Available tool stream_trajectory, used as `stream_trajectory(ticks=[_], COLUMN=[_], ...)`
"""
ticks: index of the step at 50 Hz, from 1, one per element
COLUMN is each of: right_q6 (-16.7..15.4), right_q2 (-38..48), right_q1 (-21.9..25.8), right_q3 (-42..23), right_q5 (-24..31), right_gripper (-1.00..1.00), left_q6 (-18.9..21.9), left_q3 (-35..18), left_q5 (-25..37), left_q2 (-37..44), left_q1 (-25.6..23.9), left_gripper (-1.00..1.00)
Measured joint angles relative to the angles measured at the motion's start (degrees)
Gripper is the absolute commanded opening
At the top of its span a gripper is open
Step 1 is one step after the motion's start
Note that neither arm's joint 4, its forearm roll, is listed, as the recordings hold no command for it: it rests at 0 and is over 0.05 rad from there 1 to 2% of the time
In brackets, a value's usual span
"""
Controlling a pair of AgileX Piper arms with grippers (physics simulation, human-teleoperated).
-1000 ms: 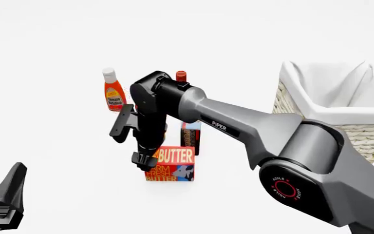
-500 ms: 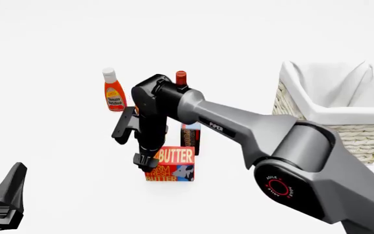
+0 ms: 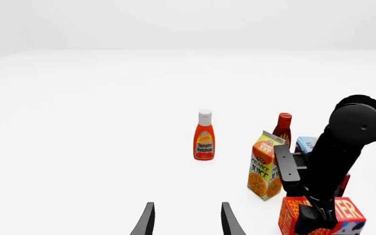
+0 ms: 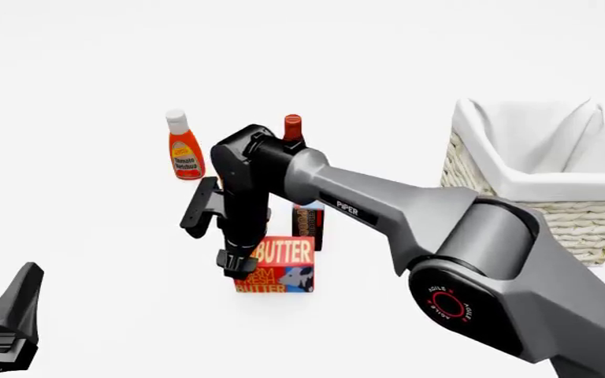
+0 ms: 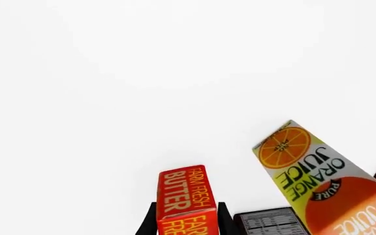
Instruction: Pick the butter and place it in the basket.
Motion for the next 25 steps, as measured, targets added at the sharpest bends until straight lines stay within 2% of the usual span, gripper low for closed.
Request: stream_trajectory(ticks=[25], right_q6=[0.3], right_q2=[-0.8], right_q1=[2.6], right_q3=[-1.4], right_q5=[-0.3], right_gripper=[-1.00], left_q6=[0.0], left_q3=[0.0], left_q5=[0.0], left_q2=[0.0], left_q1=[0.0], left_gripper=[1.00])
